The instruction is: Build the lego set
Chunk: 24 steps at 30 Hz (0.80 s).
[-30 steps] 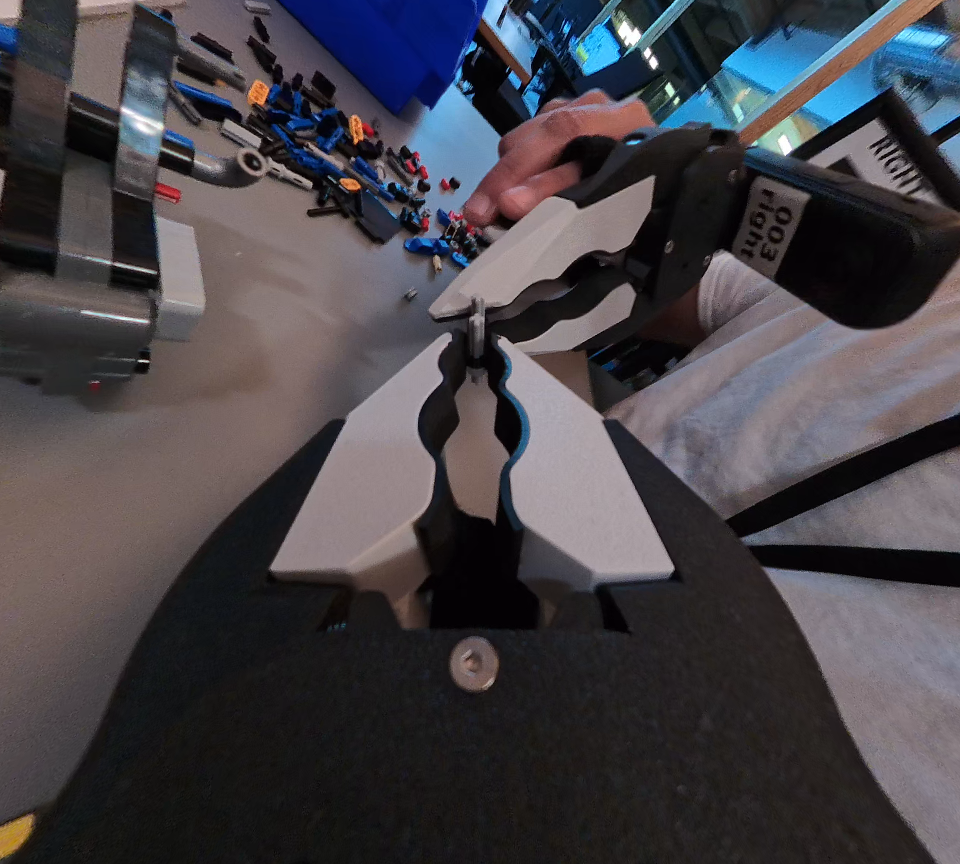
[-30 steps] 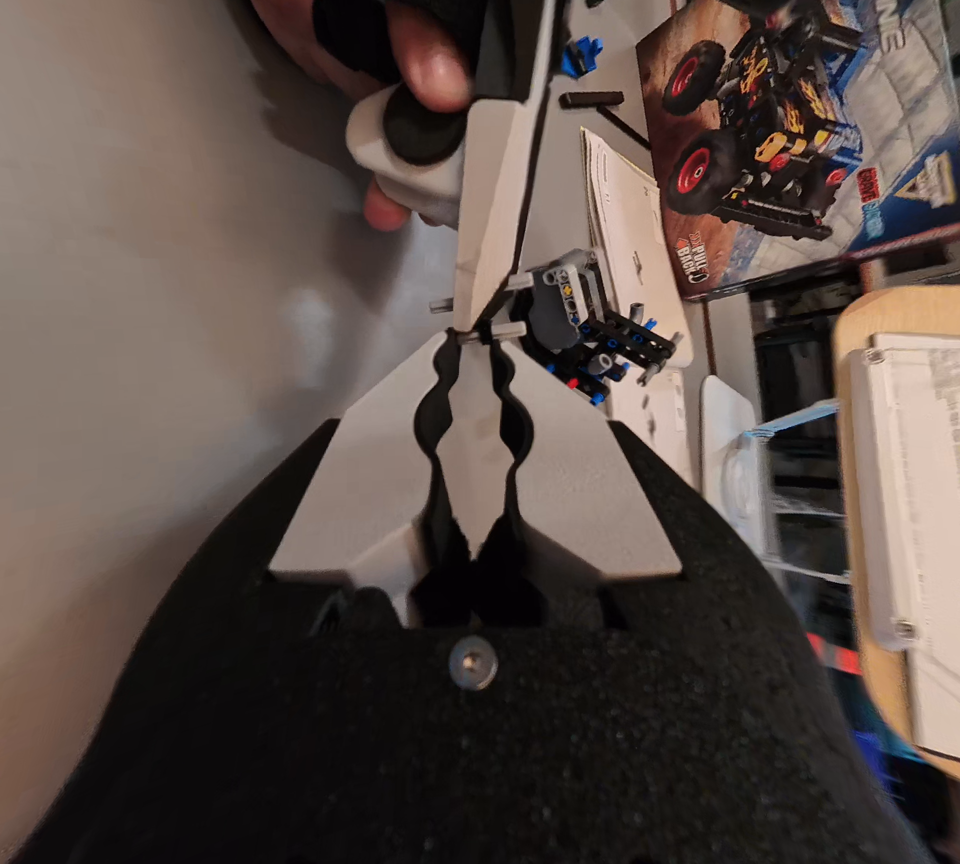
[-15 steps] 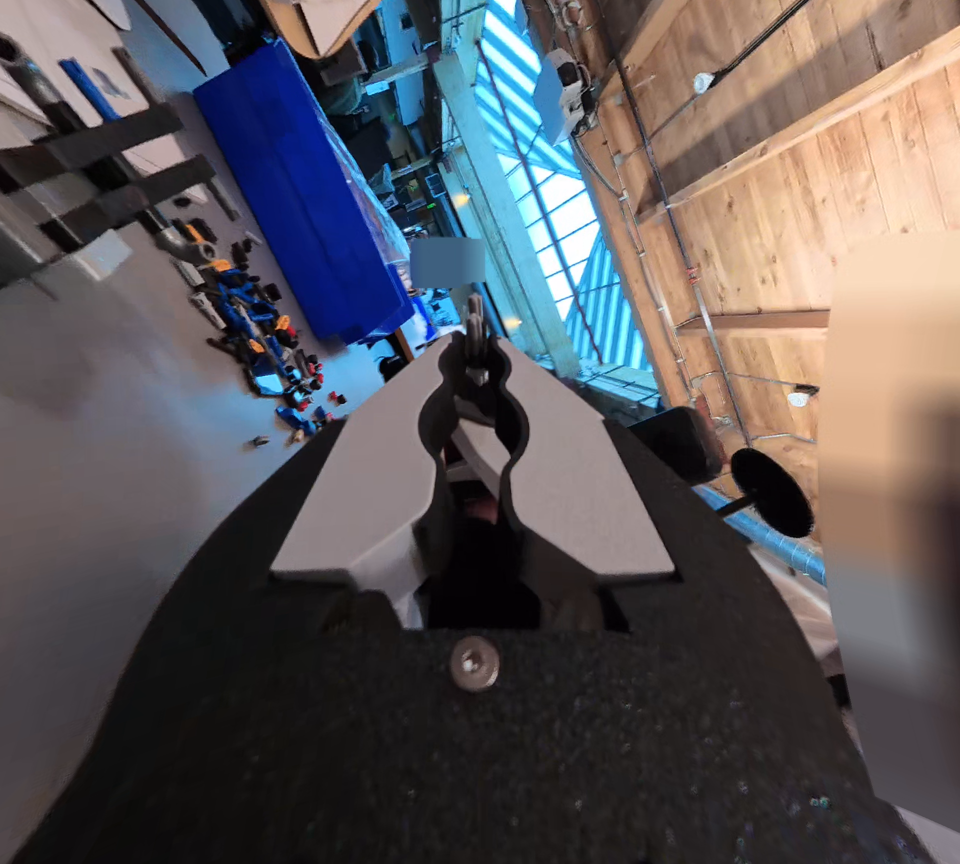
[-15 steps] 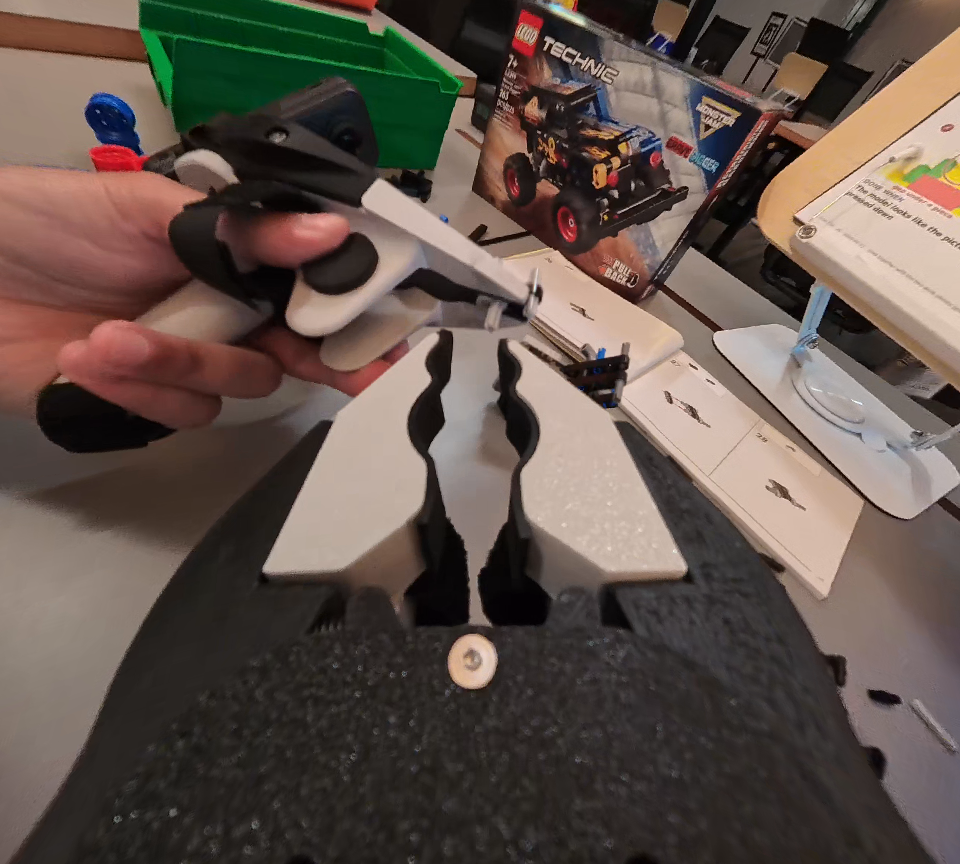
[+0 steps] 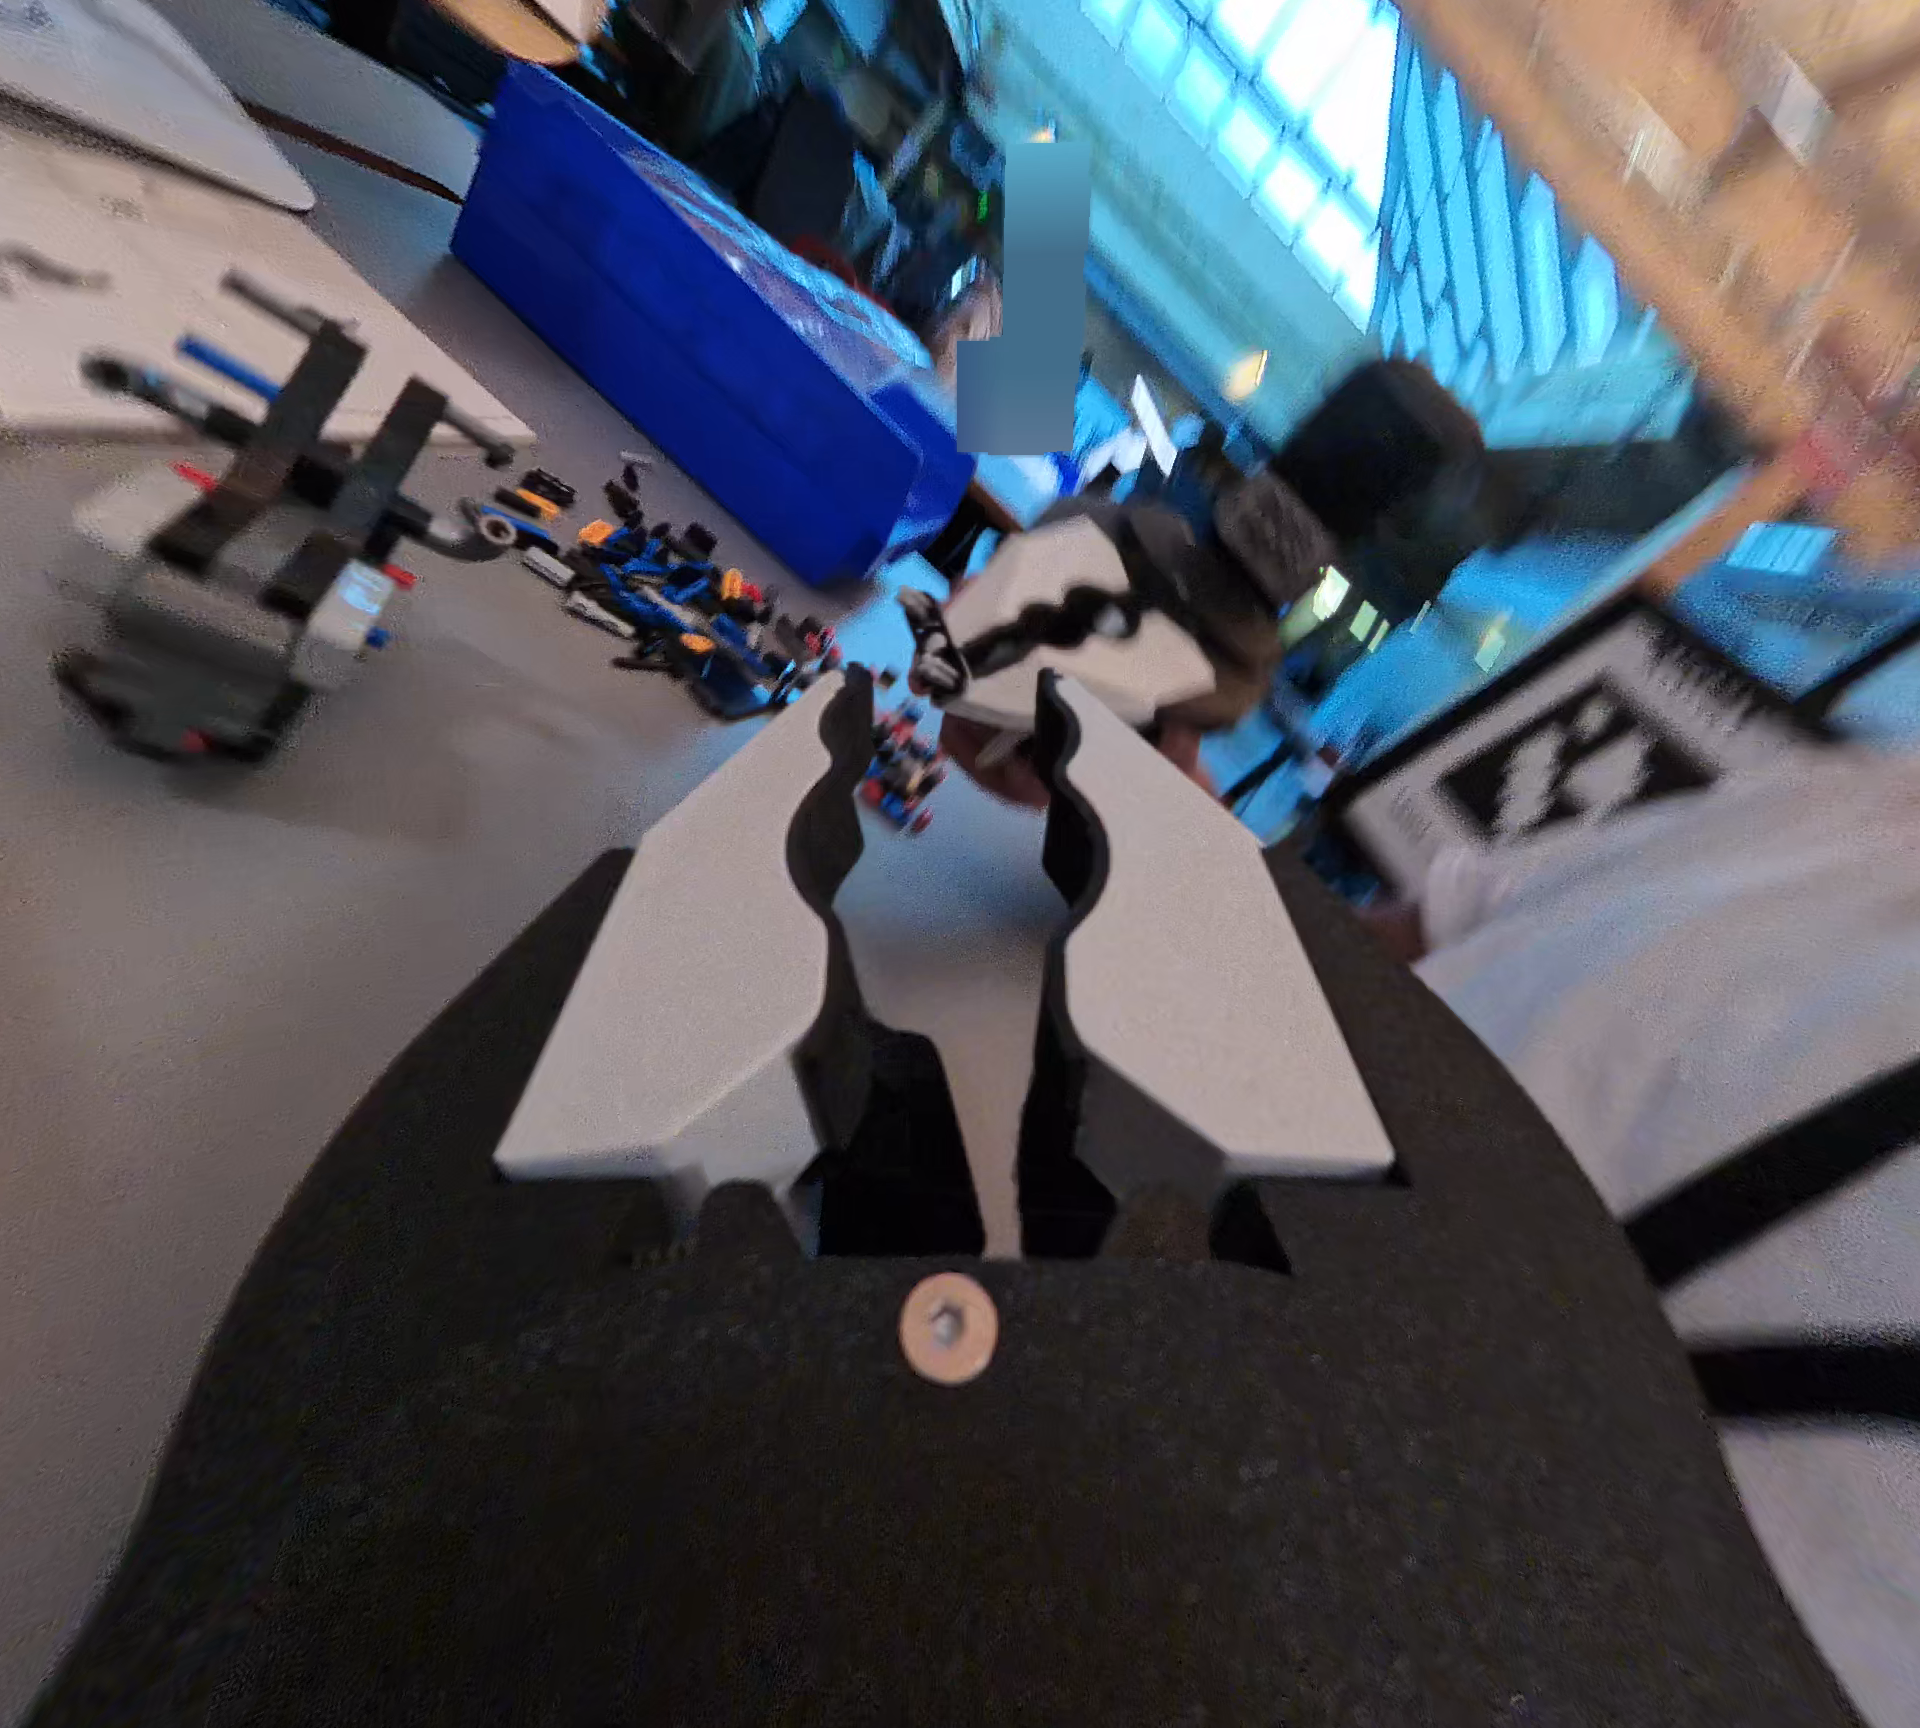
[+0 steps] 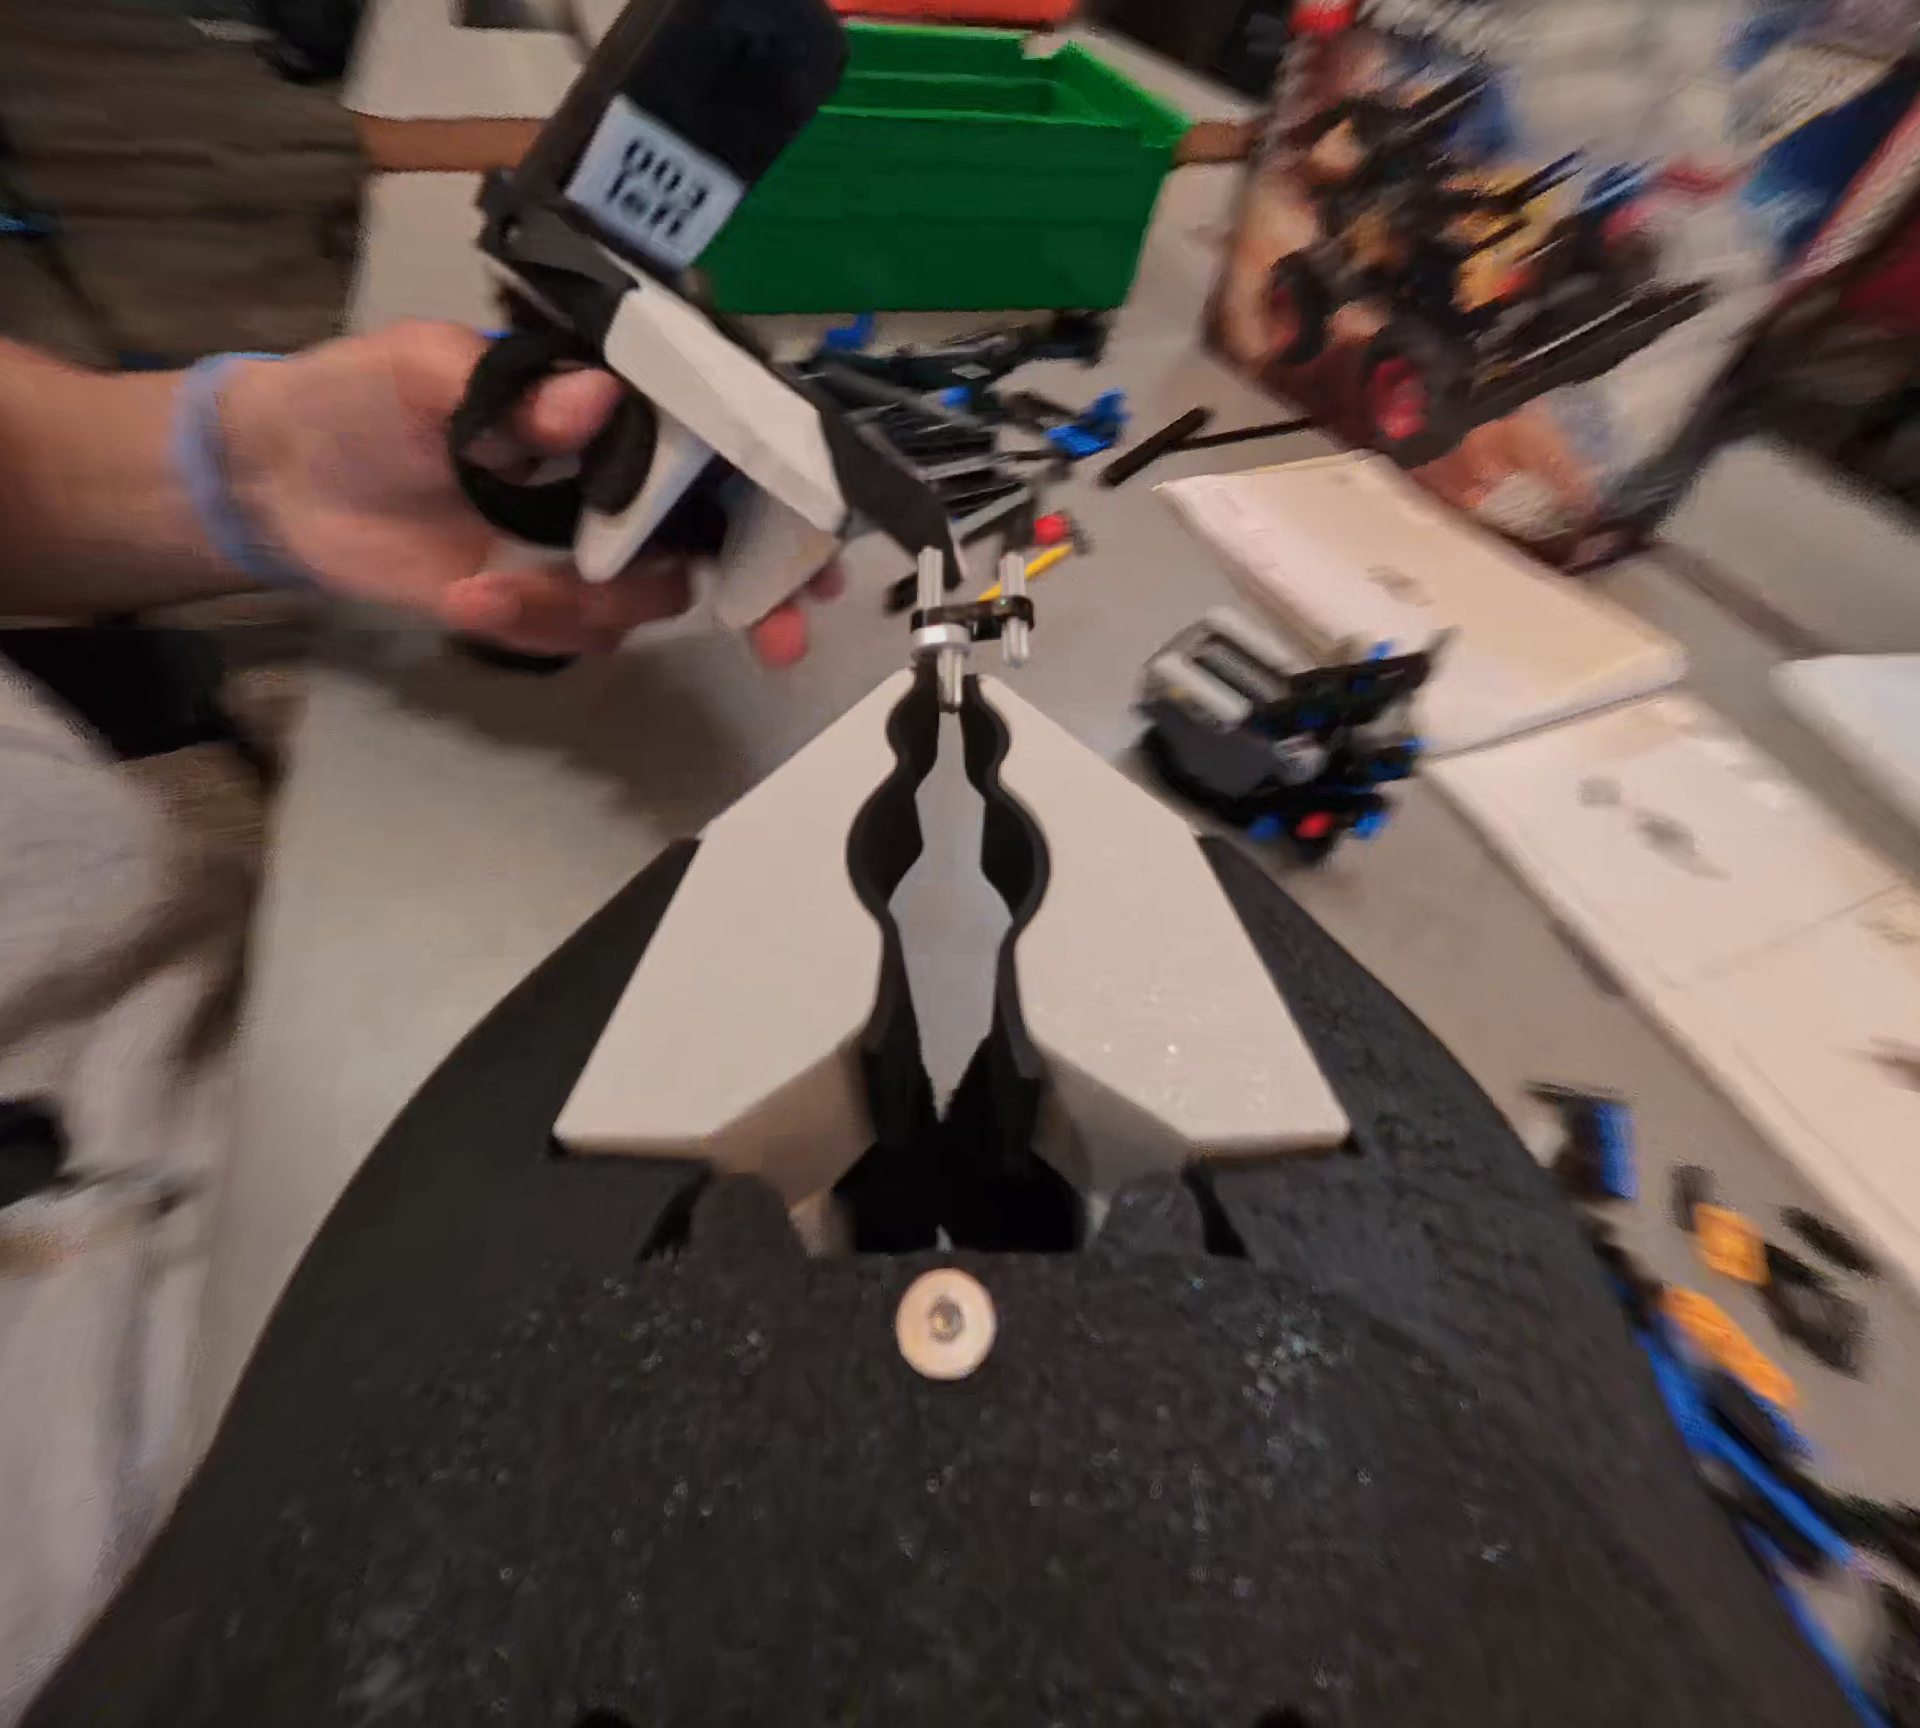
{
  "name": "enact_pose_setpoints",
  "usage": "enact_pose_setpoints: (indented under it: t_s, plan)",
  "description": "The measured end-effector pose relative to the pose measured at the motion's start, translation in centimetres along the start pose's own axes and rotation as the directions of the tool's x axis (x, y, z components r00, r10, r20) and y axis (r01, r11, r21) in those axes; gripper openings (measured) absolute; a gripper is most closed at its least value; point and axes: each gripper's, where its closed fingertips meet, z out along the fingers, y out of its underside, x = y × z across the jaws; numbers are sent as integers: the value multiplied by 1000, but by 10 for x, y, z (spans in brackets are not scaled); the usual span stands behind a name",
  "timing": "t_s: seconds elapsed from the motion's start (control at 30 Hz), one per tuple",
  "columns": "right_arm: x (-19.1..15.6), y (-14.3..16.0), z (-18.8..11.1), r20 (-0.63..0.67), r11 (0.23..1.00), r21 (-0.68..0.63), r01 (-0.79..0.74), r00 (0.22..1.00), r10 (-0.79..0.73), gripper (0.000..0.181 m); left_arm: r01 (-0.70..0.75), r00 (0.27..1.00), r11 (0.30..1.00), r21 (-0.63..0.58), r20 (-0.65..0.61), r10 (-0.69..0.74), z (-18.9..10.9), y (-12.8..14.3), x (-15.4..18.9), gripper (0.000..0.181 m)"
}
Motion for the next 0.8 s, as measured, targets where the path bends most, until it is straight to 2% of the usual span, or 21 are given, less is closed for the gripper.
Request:
enact_pose_setpoints:
  t_s: [0.07,0.13,0.17,0.2,0.23,0.33,0.5,0.6,0.7,0.8]
  plan:
    - [-14,9,-3,268,991,-40,-131,954,137,3,-272,961,950,-152,-3,275,-7,12,2,29]
    - [-21,1,-9,431,988,42,-151,894,118,3,-501,845,810,-304,30,534,-9,21,-8,29]
    - [-24,-1,-12,501,982,33,-186,853,145,3,-572,792,744,-345,1,610,-9,25,-5,23]
    - [-26,-1,-12,545,981,7,-194,823,159,3,-605,770,706,-368,-45,637,-7,31,0,19]
    - [-30,-1,-13,579,984,0,-177,803,145,3,-609,771,700,-374,-69,634,-6,33,5,20]
    - [-33,-2,-13,624,986,-31,-165,767,148,3,-576,806,734,-360,-102,583,-3,34,12,18]
    - [-27,6,-4,618,988,-76,-131,772,150,3,-542,836,775,-325,-106,539,-5,30,14,8]
    - [-29,5,-1,643,984,-85,-155,746,173,3,-533,839,779,-332,-84,538,-4,32,10,2]
    - [-29,7,4,646,979,-103,-173,737,198,3,-579,798,741,-339,-54,600,-6,30,5,1]
    - [-21,12,11,590,977,-119,-178,778,214,6,-603,756,706,-370,17,655,-8,31,-6,1]
